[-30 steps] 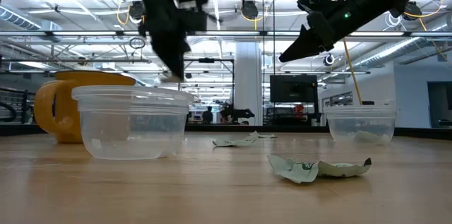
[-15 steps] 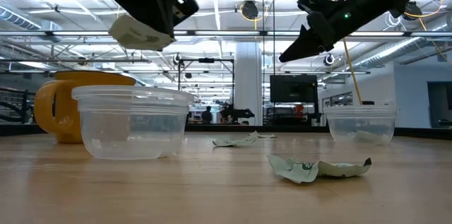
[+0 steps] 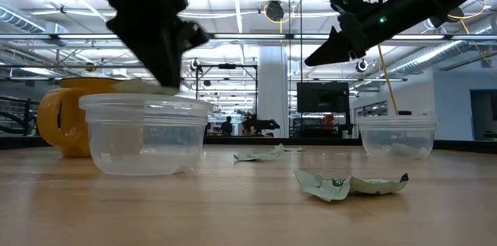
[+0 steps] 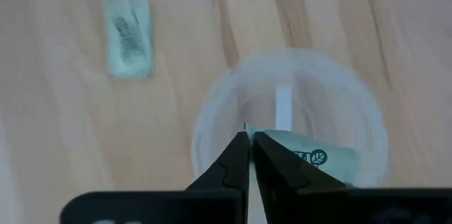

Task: Pick and place Stevia / Truvia into bins
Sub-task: Put the white stevia packet into the left transparent container, then put the white stevia packet into the right transparent container

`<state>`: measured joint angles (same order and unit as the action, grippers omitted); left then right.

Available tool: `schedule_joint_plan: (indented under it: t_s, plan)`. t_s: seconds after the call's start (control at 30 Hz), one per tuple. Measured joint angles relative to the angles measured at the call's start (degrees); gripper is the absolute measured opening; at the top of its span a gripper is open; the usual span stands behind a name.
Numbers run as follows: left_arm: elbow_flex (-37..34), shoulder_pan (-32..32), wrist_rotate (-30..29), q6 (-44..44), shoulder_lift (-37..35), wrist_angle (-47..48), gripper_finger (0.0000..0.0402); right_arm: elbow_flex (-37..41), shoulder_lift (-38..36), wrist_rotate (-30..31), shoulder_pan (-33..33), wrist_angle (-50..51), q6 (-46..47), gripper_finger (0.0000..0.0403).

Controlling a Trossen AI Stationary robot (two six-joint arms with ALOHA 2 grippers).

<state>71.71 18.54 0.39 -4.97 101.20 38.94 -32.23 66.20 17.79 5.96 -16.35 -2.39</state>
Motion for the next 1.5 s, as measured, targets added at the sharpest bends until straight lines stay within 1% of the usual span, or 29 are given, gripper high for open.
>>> schedule_joint_plan:
  t_s: [0.1,0.2,0.3,0.4,0.53,0.63,0.7,0.8,0.87,0.93,1.03,1.17,1.23,1.33,1.4,1.5]
  plan:
    - [-1.6,-1.3,4.9,0.1,1.0,-2.7,0.0020,0.0,0.0,0.0,0.0,-0.1,-0.2,0.0093]
    - [-2.5,-1.6,5.0,0.1,1.3,-2.5,0.0014,0.0,0.0,0.0,0.0,0.0,-0.3,0.0093]
    - [-2.4,-1.6,3.2,0.3,2.0,-2.8,0.0016,0.0,0.0,-0.1,0.0,0.3,-0.3,0.0093]
    - [-2.4,-1.7,3.0,0.7,1.8,-2.5,0.0037,0.0,0.0,-0.1,0.0,0.3,-0.3,0.0094]
    - [-2.4,-1.6,1.9,2.6,1.9,-2.5,0.0082,0.0,0.0,-0.2,0.0,0.3,-0.3,0.0094]
    - [-2.4,-1.6,1.2,4.9,1.9,-2.8,0.0111,0.0,0.0,-3.7,0.1,0.3,0.1,0.0094]
    - [-2.4,-1.7,-0.2,6.1,1.8,-2.6,0.0123,0.0,0.1,-5.8,0.1,0.1,0.3,0.0094]
    - [-2.2,-2.0,-2.7,9.9,-0.1,-1.0,0.0128,0.0,1.4,-5.8,0.1,-2.1,1.9,0.0098]
    - [-1.8,-2.6,-4.1,11.6,-2.2,-0.2,0.0129,0.0,3.1,-5.7,0.1,-4.0,2.3,0.0109]
    - [-1.4,-3.8,-4.5,12.0,-4.9,0.7,0.0129,0.0,6.0,-5.9,0.1,-8.3,2.1,0.0124]
    - [-1.1,-5.5,-4.6,12.2,-10.5,0.2,0.0129,0.0,10.7,-5.9,0.1,-13.3,1.3,0.0148]
    - [-1.1,-8.5,-6.6,13.3,-16.9,0.5,0.0129,-0.6,16.5,-5.9,1.3,-15.5,-0.2,0.0172]
    - [-1.1,-10.4,-8.2,15.6,-19.4,0.5,0.0129,-2.3,19.3,-5.9,2.8,-13.0,1.0,0.0178]
    - [-1.1,-13.6,-9.1,18.0,-22.0,-0.4,0.0129,-7.1,23.9,-5.9,4.5,-5.1,3.5,0.0180]
    - [-1.1,-15.8,-9.1,17.9,-22.3,-1.2,0.0129,-10.2,26.6,-5.9,5.0,0.5,3.6,0.0180]
    - [-1.1,-18.2,-9.0,17.8,-22.1,-0.7,0.0129,-13.8,30.1,-6.1,5.1,4.6,3.0,0.0180]
